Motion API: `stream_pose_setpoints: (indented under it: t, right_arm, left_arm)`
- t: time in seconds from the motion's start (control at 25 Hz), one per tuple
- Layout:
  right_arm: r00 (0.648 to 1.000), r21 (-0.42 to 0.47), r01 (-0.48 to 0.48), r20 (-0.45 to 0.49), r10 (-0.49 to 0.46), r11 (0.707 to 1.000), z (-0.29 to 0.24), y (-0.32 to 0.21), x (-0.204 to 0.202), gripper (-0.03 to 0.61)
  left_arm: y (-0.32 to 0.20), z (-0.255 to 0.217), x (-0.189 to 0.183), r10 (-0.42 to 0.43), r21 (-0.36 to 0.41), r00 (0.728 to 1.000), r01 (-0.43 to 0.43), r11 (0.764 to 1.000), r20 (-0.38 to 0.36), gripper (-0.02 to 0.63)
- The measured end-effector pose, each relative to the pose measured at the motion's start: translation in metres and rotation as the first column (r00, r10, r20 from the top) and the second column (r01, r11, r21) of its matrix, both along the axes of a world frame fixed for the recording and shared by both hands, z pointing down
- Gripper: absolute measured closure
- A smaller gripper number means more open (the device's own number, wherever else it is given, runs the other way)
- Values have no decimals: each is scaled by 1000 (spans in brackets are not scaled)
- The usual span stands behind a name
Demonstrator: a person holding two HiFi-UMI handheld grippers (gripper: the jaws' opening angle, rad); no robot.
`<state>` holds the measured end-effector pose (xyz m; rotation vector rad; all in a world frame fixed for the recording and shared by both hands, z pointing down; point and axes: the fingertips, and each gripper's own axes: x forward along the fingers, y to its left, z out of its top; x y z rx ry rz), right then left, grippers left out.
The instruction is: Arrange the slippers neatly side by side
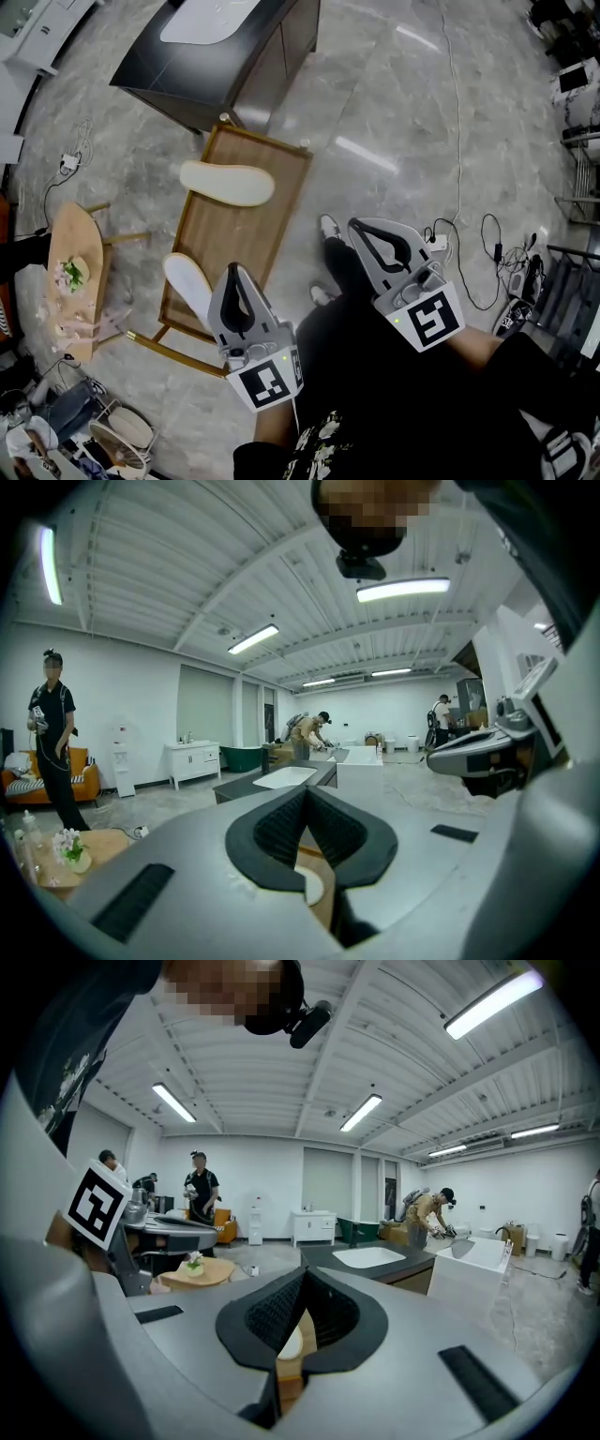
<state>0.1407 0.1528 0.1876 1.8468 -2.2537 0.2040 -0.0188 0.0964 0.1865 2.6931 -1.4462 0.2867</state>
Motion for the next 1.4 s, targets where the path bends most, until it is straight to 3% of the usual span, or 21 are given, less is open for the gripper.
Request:
stream_pose_setpoints:
  t: [0.28,0.72,1.12,1.4]
  right_arm:
    - [1000,-21,30,4,-29,999,10,-26,36,580]
    - [990,-29,136,54,-134,990,23,-66,58,580]
    - [978,-20,200,61,-199,980,21,-85,45,580]
    - [975,-31,216,59,-214,976,23,-92,28,580]
  left_arm:
    - [-22,1,26,-35,-4,999,35,999,19,614]
    - [-42,-6,40,-156,20,986,155,988,57,614]
    - [-45,-11,23,-220,15,973,220,975,74,614]
    - [-47,-9,17,-204,3,977,204,979,67,614]
